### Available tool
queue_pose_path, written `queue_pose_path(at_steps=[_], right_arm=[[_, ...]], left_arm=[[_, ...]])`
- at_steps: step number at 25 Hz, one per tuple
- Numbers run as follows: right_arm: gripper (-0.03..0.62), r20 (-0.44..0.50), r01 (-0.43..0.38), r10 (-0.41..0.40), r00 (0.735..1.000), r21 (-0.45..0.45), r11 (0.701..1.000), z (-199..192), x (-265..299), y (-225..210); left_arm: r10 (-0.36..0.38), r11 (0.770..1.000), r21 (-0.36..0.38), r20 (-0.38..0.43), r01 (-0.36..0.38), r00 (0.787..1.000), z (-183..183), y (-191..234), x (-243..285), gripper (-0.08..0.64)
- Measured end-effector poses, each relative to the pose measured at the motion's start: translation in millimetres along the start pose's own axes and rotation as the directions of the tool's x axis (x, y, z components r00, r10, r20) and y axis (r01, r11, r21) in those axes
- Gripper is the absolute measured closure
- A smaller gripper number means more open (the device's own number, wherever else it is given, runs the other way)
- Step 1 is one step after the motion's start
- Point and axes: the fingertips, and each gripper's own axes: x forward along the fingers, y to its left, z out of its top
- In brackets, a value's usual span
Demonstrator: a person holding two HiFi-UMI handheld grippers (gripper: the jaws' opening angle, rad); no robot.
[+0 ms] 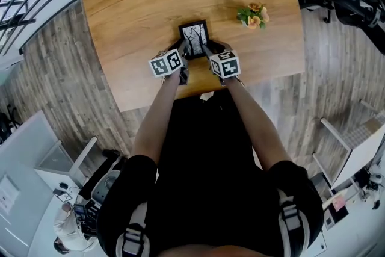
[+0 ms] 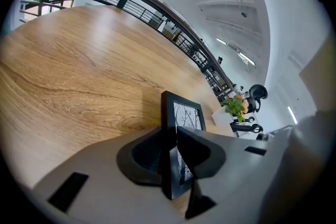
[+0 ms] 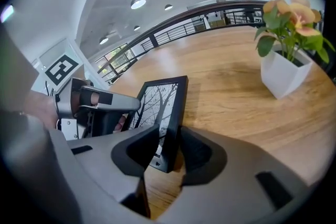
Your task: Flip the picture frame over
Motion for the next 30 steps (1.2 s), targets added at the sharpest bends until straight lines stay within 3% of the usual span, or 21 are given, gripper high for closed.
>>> queue_pose_path(at_steps=[4, 21, 30], right_arm=[[0.468, -0.009, 0.022, -0.022, 1.0, -0.011, 1.0, -3, 1, 1], [0.471, -0.01, 0.054, -0.055, 0.998, -0.045, 0.997, -5, 0, 1], [0.465, 0.022, -0.027, 0.027, 0.999, 0.016, 1.0, -6, -2, 0]], left_arm=[[0.061, 0.998, 0.017, 0.007, -0.061, 0.998, 2, 10, 0, 0.462], [0.108, 0.985, 0.134, 0.016, -0.11, 0.994, 2, 6, -1, 0.459], [0.071, 0.985, 0.157, 0.023, -0.074, 0.997, 6, 2, -9, 0.46]])
